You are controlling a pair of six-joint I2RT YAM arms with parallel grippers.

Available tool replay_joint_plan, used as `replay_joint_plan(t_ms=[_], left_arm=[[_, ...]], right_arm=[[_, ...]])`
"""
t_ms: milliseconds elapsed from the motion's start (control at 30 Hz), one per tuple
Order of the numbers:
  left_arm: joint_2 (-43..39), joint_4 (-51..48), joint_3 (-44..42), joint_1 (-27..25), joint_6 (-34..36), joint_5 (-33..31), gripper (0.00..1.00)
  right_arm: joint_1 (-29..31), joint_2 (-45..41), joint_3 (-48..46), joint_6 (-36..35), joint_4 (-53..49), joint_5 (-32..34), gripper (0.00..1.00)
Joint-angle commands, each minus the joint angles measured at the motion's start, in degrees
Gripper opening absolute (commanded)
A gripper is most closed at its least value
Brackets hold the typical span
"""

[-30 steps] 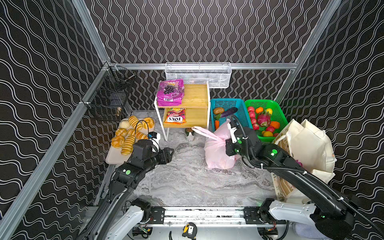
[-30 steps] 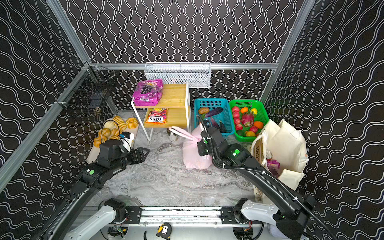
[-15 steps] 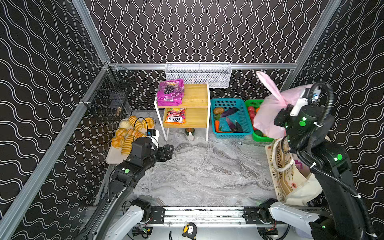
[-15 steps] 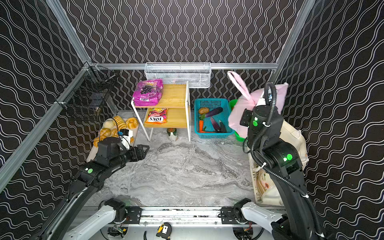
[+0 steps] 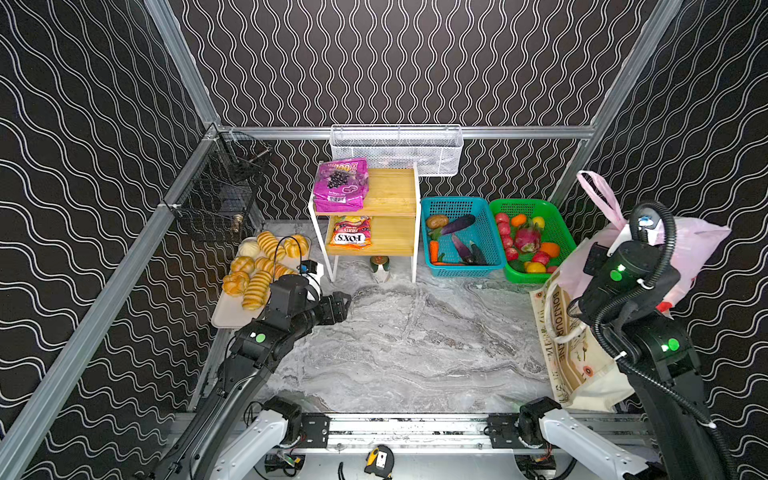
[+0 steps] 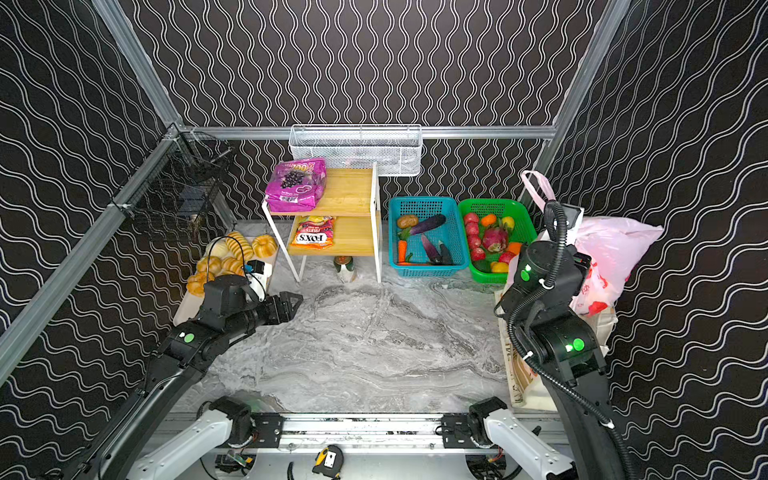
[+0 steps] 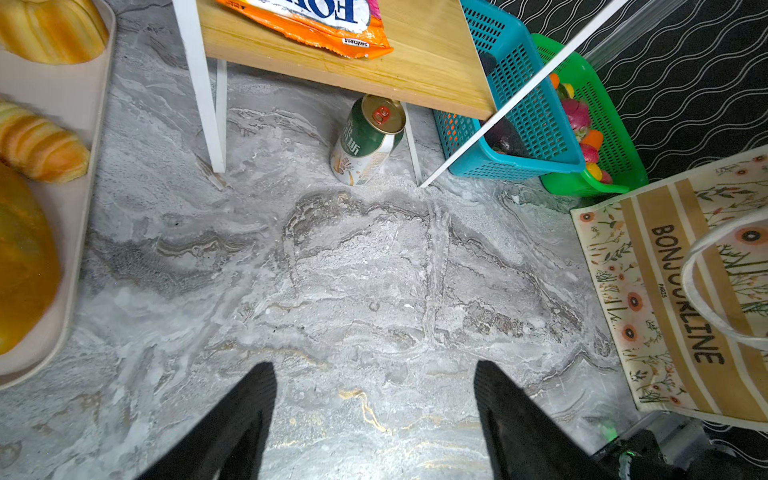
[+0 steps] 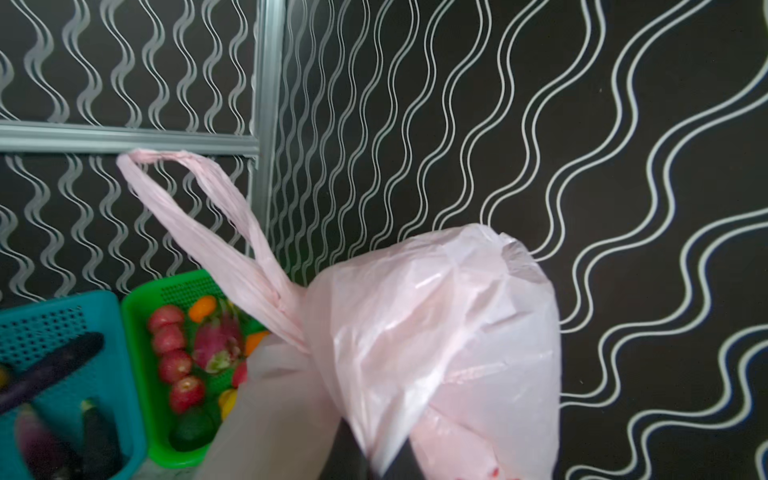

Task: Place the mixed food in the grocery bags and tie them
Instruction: 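Lift the pink bag with the right gripper toward the cream tote bag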

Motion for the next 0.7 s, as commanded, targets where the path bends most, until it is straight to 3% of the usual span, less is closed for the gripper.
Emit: replay_joint_plan(t_ms=[0,100,167,367,433,533,667], left_arm=[[1.1,1.4,1.8,0.1,2.8,1.4,0.79],[1.8,0.7,2.5,0.1,3.6,1.2,0.79],[1.5,1.4,1.9,0.1,3.4,1.6,0.79],[0.1,2.2,-0.3,0.1,1.9,2.2,0.79],[-0.4,1.9,-0.7,0.0,1.6,2.1,0.79],[-0.8,2.0,-1.4,0.1,1.2,1.9,0.79],[0.6,3.0,-1.1,0.0,1.1,3.0,0.79]], right_arm=[[-2.8,-1.1,-0.8,-3.6,10.1,3.4,0.0],[-6.4,0.0,-4.6,-13.8,21.9,3.3,0.0],[-9.9,1.8,-4.8,-16.9,25.9,1.6,0.0],[-23.3,9.1,-1.4,-8.2,18.4,-4.9,0.0],[-23.5,9.3,-3.9,-4.1,15.6,-2.9,0.0],[-23.5,6.0,-13.5,-4.2,18.5,-3.4,0.0],[-23.5,3.5,-14.7,10.7,1.6,-13.8,0.0]])
